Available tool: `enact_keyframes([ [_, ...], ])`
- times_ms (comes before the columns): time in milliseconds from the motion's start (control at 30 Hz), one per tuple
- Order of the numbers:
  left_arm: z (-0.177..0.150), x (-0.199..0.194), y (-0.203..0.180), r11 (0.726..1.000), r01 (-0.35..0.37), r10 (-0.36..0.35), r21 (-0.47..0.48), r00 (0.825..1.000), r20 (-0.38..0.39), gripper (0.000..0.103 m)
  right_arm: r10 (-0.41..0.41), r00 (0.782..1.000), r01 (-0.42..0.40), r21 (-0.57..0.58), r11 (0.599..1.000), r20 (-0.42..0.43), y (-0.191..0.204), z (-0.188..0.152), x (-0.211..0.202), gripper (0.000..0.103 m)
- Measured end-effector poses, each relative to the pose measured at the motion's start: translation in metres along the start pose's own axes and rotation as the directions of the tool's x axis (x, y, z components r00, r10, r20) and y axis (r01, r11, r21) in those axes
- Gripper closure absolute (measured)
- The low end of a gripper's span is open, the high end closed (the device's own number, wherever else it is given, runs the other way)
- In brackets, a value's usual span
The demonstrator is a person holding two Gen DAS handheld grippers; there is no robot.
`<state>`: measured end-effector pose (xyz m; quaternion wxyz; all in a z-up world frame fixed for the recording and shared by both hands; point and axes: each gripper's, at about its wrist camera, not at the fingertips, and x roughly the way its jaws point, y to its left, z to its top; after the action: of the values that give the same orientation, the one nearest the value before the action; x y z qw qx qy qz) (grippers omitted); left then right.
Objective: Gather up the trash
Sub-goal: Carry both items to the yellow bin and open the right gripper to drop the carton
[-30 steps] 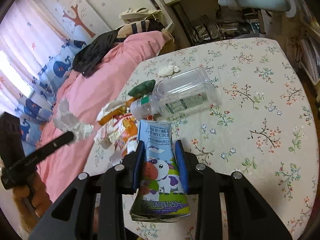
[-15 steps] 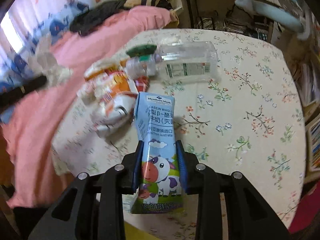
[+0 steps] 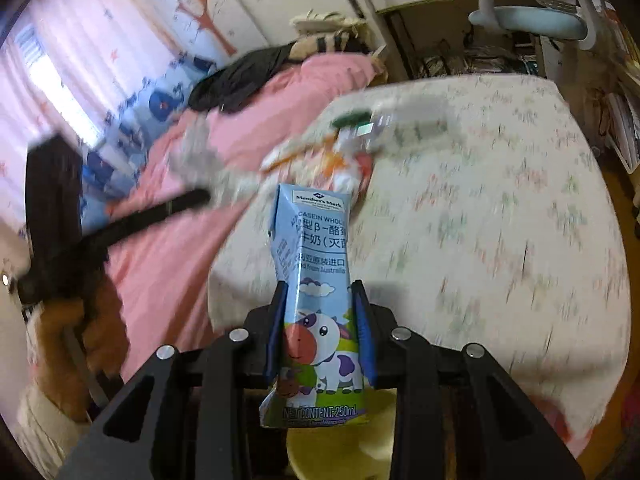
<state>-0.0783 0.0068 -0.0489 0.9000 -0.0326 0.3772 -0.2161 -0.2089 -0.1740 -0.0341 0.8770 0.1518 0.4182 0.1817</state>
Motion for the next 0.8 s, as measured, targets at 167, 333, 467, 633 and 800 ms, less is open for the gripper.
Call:
enact_keyframes([
  [167, -0.023, -0.009, -0.004, 1.0, -0.005, 0.005, 0.002, 1.0, -0.023, 0.097, -0.013, 0.991, 0.008, -0.034, 0.999, -0.133, 0.014, -0.044, 0.026, 0.071],
  [333, -0.042, -0.017, -0.005, 1.0, 0.002, -0.002, -0.01, 0.999, -0.043, 0.097, -0.087, 0.964, 0.061, -0.108, 0.992, -0.252, 0.026, -0.078, 0.055, 0.071],
  [467, -0.056, -0.018, -0.012, 1.0, 0.005, -0.005, 0.002, 0.998, -0.063, 0.097, -0.137, 0.925, 0.088, -0.151, 0.985, -0.355, 0.025, -0.1, 0.079, 0.07],
  [633, -0.073, -0.021, -0.021, 1.0, 0.01, -0.008, 0.02, 0.996, -0.092, 0.097, -0.163, 0.918, 0.117, -0.145, 0.983, -0.363, 0.019, -0.105, 0.079, 0.053],
  [800, -0.09, -0.021, -0.031, 0.999, 0.018, -0.012, 0.047, 0.992, -0.126, 0.097, -0.172, 0.954, 0.16, -0.07, 0.985, -0.244, 0.002, -0.087, 0.058, 0.048],
])
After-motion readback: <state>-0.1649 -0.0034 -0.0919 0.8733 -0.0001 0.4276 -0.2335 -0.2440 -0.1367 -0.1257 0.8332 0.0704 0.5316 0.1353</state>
